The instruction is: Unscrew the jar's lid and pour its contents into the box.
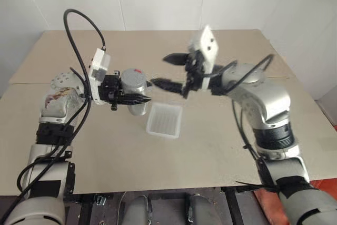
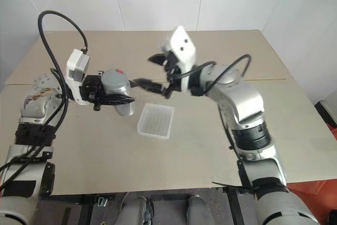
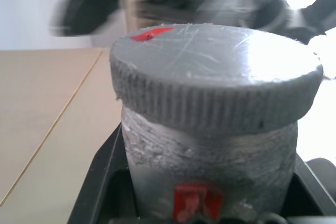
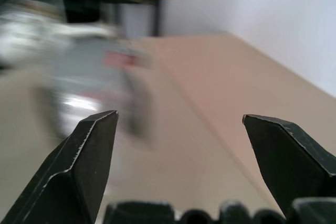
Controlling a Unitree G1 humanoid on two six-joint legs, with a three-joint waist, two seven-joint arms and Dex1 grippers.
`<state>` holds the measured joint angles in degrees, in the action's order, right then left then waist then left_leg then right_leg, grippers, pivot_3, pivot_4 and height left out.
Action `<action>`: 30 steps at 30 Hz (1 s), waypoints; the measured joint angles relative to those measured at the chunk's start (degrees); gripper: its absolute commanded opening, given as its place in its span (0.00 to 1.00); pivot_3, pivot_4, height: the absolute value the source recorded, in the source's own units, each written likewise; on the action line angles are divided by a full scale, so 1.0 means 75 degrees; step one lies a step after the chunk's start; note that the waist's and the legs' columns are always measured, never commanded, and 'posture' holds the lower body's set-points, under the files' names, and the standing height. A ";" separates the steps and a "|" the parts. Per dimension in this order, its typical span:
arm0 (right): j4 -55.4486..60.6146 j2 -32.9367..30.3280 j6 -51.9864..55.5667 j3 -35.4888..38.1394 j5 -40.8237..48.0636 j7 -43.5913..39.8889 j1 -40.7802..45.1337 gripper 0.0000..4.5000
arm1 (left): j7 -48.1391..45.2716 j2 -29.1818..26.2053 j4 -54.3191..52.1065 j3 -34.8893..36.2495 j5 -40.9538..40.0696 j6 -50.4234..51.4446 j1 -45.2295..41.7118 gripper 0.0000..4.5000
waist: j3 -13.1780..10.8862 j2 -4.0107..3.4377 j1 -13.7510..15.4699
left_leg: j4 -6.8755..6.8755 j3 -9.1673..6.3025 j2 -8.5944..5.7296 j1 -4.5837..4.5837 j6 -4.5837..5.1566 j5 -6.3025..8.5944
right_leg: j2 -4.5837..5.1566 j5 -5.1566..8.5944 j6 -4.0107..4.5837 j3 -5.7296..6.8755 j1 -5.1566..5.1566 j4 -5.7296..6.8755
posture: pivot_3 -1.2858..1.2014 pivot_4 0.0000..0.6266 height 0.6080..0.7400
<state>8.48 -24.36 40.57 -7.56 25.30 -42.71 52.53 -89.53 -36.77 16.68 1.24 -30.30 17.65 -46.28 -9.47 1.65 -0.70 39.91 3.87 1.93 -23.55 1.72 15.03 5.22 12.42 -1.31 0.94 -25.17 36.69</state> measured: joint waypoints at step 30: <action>0.0703 0.1628 0.0768 -0.0749 0.0043 0.1129 0.0625 0.99 | 0.0168 0.0482 0.0002 -0.0064 0.0095 -0.0029 0.0009 0.44 | 0.0000 0.0000 -0.0009 | 0.0003 -0.0002 -0.0001 -0.0002 -0.0001 -0.0001 | 0.0000 -0.0001 0.0000 0.0000 -0.0002 0.0004 | 0.52 0.24 1.00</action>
<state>13.75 -12.15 46.33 -13.17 25.63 -34.24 57.22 -88.27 -33.16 16.70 0.76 -29.59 17.43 -46.21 -9.47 1.65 -0.77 39.94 3.86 1.92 -23.56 1.71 15.03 5.22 12.41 -1.31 0.94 -25.18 36.72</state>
